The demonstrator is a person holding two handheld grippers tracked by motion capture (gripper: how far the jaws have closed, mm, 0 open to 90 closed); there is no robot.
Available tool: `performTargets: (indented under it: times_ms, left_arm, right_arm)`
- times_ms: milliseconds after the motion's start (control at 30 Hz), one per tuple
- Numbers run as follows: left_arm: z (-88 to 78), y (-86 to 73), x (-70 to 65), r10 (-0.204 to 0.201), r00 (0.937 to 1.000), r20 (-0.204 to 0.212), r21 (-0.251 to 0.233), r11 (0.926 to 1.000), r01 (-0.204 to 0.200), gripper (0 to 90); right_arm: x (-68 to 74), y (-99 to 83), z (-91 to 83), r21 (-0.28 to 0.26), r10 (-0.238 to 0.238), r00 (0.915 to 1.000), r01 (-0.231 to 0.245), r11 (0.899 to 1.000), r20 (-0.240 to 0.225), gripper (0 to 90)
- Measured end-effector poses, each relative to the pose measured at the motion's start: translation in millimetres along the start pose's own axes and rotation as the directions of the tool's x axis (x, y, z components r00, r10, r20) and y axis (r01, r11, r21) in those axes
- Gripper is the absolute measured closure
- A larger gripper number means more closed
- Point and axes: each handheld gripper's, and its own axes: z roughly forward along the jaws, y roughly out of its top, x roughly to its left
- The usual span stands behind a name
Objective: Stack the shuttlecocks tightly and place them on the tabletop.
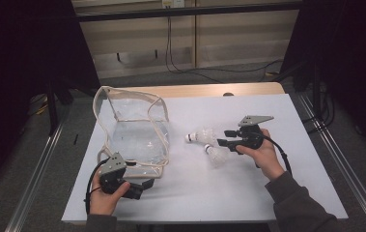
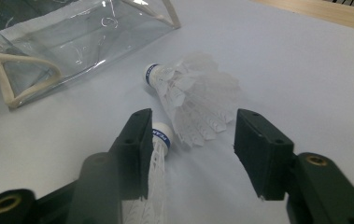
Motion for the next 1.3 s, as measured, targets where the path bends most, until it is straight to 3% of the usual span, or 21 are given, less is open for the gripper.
performTargets:
  times_ms: [700, 1300]
  left_arm:
    - [-0.3, -0.8, -0.7, 0.001, 1.0000, 0.001, 0.000, 1.0000, -0.001, 2.6]
    - [-1.5, -0.8, -2.2, 0.000, 1.0000, 0.000, -0.005, 1.0000, 0.000, 2.8]
  right_arm:
    - [6.4, -4.0, -20.7, -0.022, 0.012, 0.9998, -0.012, 1.000, 0.016, 22.9]
    - [16.9, -12.7, -30.1, -0.026, 0.013, 0.9999, -0.014, 1.000, -0.002, 17.2]
